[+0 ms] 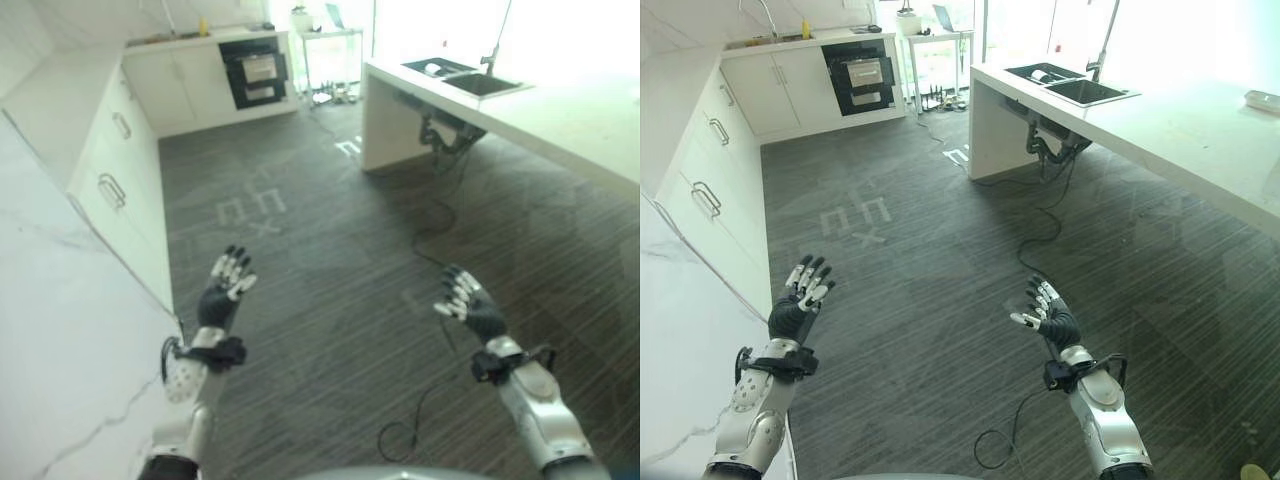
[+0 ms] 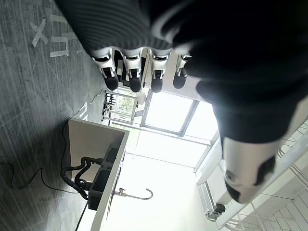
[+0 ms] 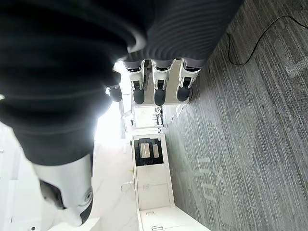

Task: Place the dishes in the dishwasher.

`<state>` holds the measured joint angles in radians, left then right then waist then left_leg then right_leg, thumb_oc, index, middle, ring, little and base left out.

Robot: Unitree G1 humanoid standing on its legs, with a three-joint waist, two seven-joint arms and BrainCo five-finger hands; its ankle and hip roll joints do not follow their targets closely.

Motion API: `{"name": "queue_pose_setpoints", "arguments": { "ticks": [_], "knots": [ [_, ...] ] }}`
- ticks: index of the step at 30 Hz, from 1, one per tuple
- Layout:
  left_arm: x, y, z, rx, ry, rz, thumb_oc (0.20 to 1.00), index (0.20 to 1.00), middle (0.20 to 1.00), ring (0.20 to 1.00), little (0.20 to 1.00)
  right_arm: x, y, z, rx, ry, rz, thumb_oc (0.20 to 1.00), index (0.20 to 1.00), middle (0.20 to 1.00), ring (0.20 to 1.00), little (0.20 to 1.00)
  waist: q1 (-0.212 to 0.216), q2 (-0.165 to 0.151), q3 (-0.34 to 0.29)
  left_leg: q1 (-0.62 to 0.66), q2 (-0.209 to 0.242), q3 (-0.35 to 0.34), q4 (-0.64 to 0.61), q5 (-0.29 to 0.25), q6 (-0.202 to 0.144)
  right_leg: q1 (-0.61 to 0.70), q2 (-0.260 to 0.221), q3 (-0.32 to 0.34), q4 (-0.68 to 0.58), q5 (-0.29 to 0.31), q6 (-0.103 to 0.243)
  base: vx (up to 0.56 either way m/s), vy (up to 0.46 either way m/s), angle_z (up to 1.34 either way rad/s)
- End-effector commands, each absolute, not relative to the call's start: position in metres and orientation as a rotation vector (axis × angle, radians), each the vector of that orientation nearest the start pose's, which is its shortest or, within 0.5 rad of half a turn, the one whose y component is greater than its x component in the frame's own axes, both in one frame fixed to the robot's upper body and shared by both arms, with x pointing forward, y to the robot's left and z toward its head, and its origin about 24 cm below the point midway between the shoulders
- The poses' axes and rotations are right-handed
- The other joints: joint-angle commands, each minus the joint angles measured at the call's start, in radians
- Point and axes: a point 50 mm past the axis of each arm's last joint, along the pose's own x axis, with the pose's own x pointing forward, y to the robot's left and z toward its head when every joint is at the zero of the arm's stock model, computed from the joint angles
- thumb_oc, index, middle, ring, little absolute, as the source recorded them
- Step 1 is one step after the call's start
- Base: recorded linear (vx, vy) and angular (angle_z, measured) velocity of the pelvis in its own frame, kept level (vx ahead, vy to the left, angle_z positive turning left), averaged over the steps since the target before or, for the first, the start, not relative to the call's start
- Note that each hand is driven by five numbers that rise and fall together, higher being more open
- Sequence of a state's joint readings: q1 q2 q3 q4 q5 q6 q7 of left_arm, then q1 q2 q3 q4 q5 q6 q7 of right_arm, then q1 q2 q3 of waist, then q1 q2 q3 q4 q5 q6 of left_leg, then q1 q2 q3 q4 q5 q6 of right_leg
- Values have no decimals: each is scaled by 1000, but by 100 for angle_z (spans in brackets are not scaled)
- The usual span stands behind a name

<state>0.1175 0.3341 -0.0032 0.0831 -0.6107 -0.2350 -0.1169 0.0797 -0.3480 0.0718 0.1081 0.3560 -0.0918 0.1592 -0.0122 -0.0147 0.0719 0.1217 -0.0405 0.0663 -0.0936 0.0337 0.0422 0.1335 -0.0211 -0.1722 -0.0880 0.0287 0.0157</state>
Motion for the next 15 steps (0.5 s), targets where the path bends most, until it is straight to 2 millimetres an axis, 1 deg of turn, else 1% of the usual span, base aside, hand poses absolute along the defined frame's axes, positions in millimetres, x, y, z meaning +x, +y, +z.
{"name": "queue_pose_setpoints", "arguments": {
  "ticks": [1,6,11,12,15],
  "knots": [
    [234,230,43,-241,-112,-22,1000,1000,1000,1000,1000,247,-188,48,34,-50,230,1000,1000,1000,1000,1000,19,-10,-6,22,14,37,6,-64,-12,15,-60,-51,1,17,70,-22,77,1],
    [234,231,43,-235,-111,-22,1000,1000,1000,1000,1000,247,-185,48,40,-57,235,1000,1000,1000,1000,1000,27,-15,4,19,7,39,6,-67,-5,8,-74,-64,10,23,81,-29,78,2],
    [234,233,43,-227,-118,-9,1000,1000,1000,1000,1000,246,-183,47,37,-55,246,1000,1000,1000,1000,1000,28,-16,11,20,0,40,6,-69,2,0,-84,-61,14,32,90,-17,66,0],
    [235,232,44,-234,-117,-6,1000,1000,1000,1000,1000,247,-184,48,36,-53,240,1000,1000,1000,1000,1000,27,-15,17,18,-4,49,6,-69,7,-9,-92,-61,24,36,97,-19,108,-1],
    [236,230,45,-236,-120,-20,1000,1000,1000,1000,1000,248,-184,48,45,-56,235,1000,1000,1000,1000,1000,27,-11,24,16,-6,53,6,-69,12,-24,-100,-63,49,32,103,-23,115,0]
  ]
}}
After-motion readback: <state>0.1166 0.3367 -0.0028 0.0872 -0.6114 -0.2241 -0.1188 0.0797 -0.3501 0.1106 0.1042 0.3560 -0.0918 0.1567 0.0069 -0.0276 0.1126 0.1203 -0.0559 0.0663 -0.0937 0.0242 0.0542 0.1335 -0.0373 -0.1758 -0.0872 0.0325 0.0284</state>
